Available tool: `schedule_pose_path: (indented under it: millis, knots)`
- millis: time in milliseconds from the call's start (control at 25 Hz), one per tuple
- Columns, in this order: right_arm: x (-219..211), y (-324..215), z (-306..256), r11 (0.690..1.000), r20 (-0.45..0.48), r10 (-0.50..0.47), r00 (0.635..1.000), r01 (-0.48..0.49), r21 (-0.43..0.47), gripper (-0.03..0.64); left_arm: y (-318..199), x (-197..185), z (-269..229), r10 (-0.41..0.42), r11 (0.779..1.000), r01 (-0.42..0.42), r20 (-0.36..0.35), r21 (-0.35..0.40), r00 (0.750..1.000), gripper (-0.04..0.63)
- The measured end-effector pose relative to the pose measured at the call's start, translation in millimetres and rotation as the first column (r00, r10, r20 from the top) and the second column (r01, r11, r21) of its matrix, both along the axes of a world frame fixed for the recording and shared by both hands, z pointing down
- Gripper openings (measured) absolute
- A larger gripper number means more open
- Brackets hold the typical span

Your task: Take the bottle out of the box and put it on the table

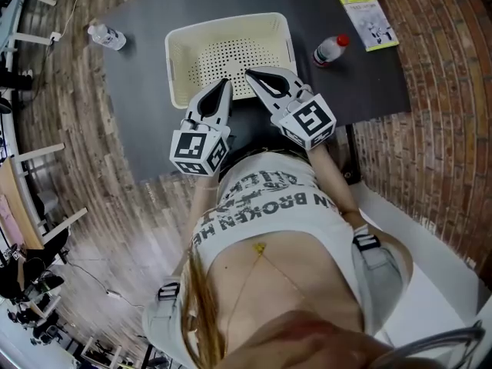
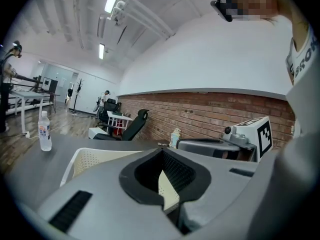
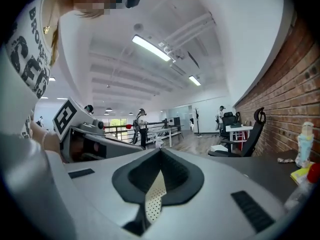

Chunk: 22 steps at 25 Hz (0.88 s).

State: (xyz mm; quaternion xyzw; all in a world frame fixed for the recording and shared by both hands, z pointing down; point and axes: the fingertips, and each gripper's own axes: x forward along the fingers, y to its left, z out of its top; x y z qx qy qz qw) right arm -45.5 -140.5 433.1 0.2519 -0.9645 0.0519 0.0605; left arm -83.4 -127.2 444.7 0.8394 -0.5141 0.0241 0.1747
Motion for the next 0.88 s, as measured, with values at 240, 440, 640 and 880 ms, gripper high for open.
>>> schedule_pose_path:
  millis: [240, 440, 640, 880]
  knots:
    - [-14.2, 6.1, -28.6, 0.998, 0.049, -0.033, 0.998, 0.031, 0.047, 0.008, 2.9, -0.3, -30.5, -0.003, 0.996, 0.003, 0.004, 0.084, 1.000, 0.005]
    - [-16.3, 6.8, -34.8, 0.998, 0.046, -0.039, 0.998, 0.037, 0.047, 0.008, 4.4, 1.4, -39.6, -0.003, 0.993, 0.001, 0.017, 0.120, 1.000, 0.005]
    - [-19.9, 9.9, -37.8, 0.998, 0.048, -0.052, 0.997, 0.049, 0.045, 0.008, 5.2, 4.1, -38.8, 0.002, 0.993, -0.006, 0.036, 0.118, 0.999, 0.005]
    - [-19.6, 10.4, -34.4, 0.999, 0.026, -0.044, 0.999, 0.043, 0.031, 0.008, 6.6, 4.6, -37.2, 0.010, 0.993, -0.016, 0.053, 0.115, 0.999, 0.005]
